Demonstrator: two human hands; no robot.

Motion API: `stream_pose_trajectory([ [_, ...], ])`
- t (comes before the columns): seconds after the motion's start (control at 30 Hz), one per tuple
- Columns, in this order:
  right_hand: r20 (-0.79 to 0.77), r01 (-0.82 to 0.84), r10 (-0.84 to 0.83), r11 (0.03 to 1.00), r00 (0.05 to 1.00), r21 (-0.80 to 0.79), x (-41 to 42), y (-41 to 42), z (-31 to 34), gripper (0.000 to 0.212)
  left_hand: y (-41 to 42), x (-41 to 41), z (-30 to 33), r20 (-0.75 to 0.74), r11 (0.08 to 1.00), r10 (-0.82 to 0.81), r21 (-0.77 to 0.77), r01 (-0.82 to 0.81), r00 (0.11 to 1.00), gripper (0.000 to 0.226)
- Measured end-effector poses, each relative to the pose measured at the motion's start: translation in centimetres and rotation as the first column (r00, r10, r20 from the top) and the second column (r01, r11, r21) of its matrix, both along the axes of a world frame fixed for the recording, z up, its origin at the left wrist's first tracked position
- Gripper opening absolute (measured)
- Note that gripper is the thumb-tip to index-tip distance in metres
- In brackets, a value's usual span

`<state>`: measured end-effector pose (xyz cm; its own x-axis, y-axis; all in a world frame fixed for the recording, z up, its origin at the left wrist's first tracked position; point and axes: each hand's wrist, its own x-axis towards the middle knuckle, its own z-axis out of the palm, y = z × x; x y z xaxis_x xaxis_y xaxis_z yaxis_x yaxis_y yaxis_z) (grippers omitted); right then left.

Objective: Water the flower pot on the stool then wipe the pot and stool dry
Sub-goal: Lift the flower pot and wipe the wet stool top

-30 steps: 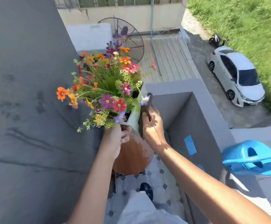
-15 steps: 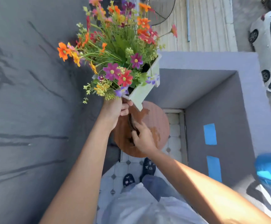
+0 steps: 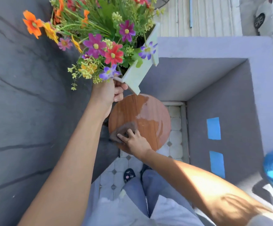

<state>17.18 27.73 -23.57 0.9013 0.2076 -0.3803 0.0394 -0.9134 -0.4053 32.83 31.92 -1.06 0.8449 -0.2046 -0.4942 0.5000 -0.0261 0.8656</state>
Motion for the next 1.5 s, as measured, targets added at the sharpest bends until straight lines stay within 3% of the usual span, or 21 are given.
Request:
stream_pose_trajectory([
  [0.17,0.067,0.208,-0.206,0.978,0.976,-0.025,3.6,-8.0,-0.4,0.057,0.5,0.2,-0.1,-0.022,1.000,0.008,0.029,-0.008,1.000,0.034],
  [0.3,0.067,0.428,-0.425,0.902,0.903,-0.051,5.3,-14.1,-1.0,0.053,1.0,-0.1,0.0,-0.020,0.999,0.018,0.035,-0.017,1.000,0.036],
  [0.43,0.074,0.495,-0.494,0.869,0.866,-0.001,5.5,-13.7,-0.7,0.051,1.0,0.1,0.0,-0.028,0.999,0.031,0.041,-0.030,0.999,0.035],
  [0.53,0.014,0.394,-0.396,0.916,0.918,0.078,4.2,-10.2,-0.2,0.047,0.7,0.3,0.1,-0.028,0.999,0.040,0.038,-0.039,0.999,0.035],
  [0.67,-0.038,0.090,-0.084,0.982,0.996,0.167,1.1,-2.9,0.3,0.045,0.2,0.8,0.2,-0.030,0.999,0.044,0.026,-0.043,0.999,0.036],
  [0.8,-0.061,-0.216,0.231,0.956,0.971,0.198,0.1,2.1,-0.6,0.051,0.0,1.3,-0.1,-0.019,0.999,0.038,0.001,-0.038,0.999,0.038],
  [0.87,-0.006,-0.245,0.249,0.955,0.968,0.167,1.8,1.6,-1.0,0.051,0.1,1.5,-0.2,-0.012,0.999,0.033,0.005,-0.033,0.999,0.038],
  [0.93,0.066,-0.143,0.134,0.978,0.989,0.153,4.5,-0.7,-1.2,0.046,0.1,1.7,-0.4,-0.011,1.000,0.029,0.011,-0.029,1.000,0.037],
  [1.0,0.088,0.084,-0.099,0.983,0.991,0.161,7.6,-4.7,-1.0,0.045,0.2,1.8,-0.5,-0.013,0.999,0.036,0.016,-0.036,0.999,0.035],
  [1.1,0.120,0.464,-0.481,0.874,0.869,0.144,10.6,-11.1,-1.1,0.046,0.3,1.8,-0.8,-0.001,0.999,0.036,0.040,-0.036,0.999,0.035],
  [1.17,0.122,0.560,-0.578,0.814,0.807,0.152,10.8,-12.6,-1.3,0.043,0.4,1.9,-1.0,-0.001,0.998,0.035,0.045,-0.035,0.999,0.036],
  [1.3,0.124,0.444,-0.455,0.890,0.882,0.106,7.8,-9.6,-1.2,0.047,0.2,2.4,-1.3,-0.025,0.998,0.055,0.041,-0.054,0.998,0.032],
  [1.4,0.055,0.226,-0.235,0.964,0.970,0.139,4.2,-4.6,-1.4,0.049,-0.3,2.8,-1.5,-0.035,0.998,0.060,0.032,-0.059,0.998,0.030],
  [1.5,0.006,0.016,-0.017,0.981,1.000,0.195,2.3,0.4,-1.5,0.047,-0.6,3.0,-1.6,-0.041,0.998,0.065,0.009,-0.065,0.997,0.032],
])
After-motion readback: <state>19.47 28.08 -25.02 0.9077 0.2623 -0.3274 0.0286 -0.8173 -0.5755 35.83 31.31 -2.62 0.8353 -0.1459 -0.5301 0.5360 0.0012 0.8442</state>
